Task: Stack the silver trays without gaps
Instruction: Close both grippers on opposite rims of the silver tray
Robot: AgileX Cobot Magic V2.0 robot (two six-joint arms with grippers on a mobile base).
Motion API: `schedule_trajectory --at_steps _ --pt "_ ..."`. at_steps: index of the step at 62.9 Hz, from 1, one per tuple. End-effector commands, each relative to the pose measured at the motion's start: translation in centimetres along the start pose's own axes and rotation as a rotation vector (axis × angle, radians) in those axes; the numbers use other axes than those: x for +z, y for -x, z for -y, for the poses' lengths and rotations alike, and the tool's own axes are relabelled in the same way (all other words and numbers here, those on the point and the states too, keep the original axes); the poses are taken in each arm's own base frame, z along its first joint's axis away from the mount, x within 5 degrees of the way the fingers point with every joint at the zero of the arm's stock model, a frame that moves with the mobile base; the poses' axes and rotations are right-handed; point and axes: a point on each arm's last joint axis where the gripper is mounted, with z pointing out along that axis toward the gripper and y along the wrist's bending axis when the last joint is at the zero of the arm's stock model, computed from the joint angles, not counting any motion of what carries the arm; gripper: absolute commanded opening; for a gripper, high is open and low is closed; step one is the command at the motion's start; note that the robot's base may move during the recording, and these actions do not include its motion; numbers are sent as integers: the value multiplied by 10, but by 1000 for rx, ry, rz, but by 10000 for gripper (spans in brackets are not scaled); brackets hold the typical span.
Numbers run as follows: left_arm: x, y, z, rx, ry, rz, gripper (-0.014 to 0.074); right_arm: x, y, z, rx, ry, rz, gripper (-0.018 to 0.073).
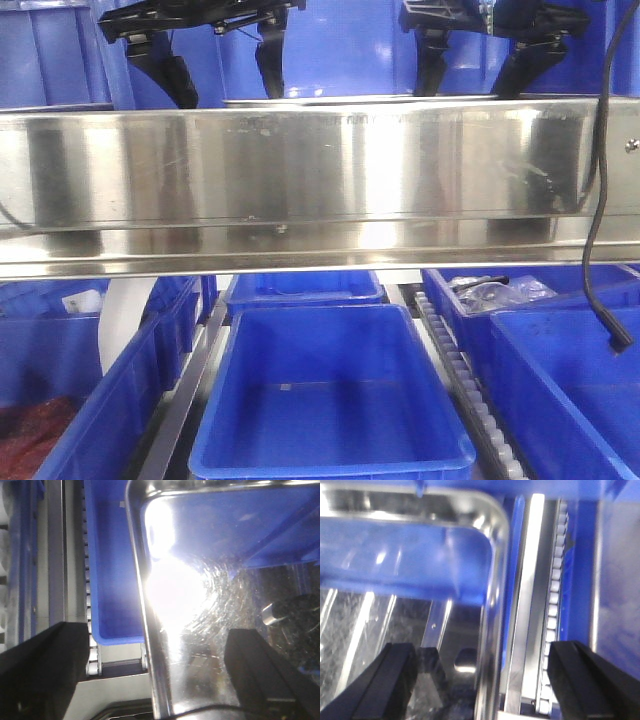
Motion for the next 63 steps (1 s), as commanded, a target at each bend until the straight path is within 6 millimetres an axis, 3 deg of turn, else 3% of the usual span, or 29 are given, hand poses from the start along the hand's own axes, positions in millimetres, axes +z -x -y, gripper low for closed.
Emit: schedule_trajectory --at_steps 1,17,34,40,55,57,63 --pt "-36 15 5 -12 -65 140 454 -33 17 1 -2 12 132 622" --pt "-24 12 5 -15 -63 103 454 -18 13 -1 11 45 88 622" --pt "-19 11 5 -15 -56 86 437 -16 12 -1 9 43 76 599" --pt "-17 11 5 -15 -54 82 358 -16 11 -1 8 42 64 494" --pt "-17 11 5 -11 -53 88 -17 -16 7 -1 7 37 25 40" --pt "-16 11 5 -9 -53 86 -60 -16 7 -1 8 37 24 48" --pt "-15 10 4 -6 -49 79 -40 -17 7 -1 8 37 21 57"
